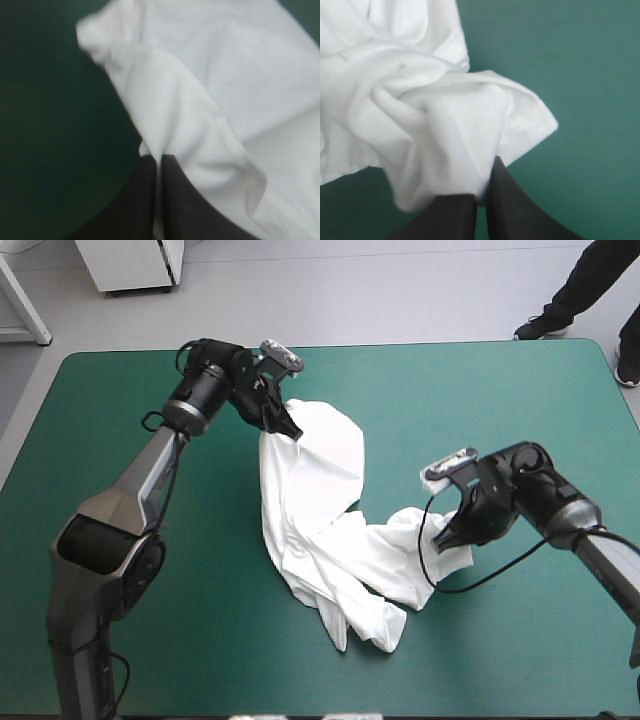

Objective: Fold the cloth

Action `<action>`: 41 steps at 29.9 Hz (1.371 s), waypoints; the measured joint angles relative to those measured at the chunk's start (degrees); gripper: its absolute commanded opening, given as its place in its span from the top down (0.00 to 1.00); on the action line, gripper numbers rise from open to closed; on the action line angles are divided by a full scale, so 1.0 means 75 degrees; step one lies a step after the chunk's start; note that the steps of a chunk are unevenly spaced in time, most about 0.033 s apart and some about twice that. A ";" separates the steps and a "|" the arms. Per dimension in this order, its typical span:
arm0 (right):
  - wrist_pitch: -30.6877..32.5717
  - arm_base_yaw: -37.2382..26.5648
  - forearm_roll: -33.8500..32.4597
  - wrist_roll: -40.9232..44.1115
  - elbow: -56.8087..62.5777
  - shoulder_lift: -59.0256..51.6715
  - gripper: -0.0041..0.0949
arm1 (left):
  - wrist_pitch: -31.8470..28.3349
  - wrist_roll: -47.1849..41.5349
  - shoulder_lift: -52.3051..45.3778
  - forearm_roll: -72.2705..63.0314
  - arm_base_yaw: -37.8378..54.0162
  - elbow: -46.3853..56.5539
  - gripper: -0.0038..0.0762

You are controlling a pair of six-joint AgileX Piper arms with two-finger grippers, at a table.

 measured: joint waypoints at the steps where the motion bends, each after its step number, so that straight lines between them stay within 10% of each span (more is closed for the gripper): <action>1: 0.0262 0.0000 -0.0150 0.0000 -0.0502 0.0000 0.98 | 0.0028 -0.0053 -0.0231 0.0125 0.0000 0.0000 0.96; 23: 0.1233 0.0007 -0.2348 0.0501 -0.6795 -0.1659 0.98 | -0.0164 -0.0576 -0.5701 0.1946 0.0000 -0.0468 0.96; 41: 0.1233 0.0007 0.0190 0.0472 -0.5201 -0.3557 0.98 | 0.0322 -0.1237 -0.7002 0.0100 0.0000 0.0332 0.96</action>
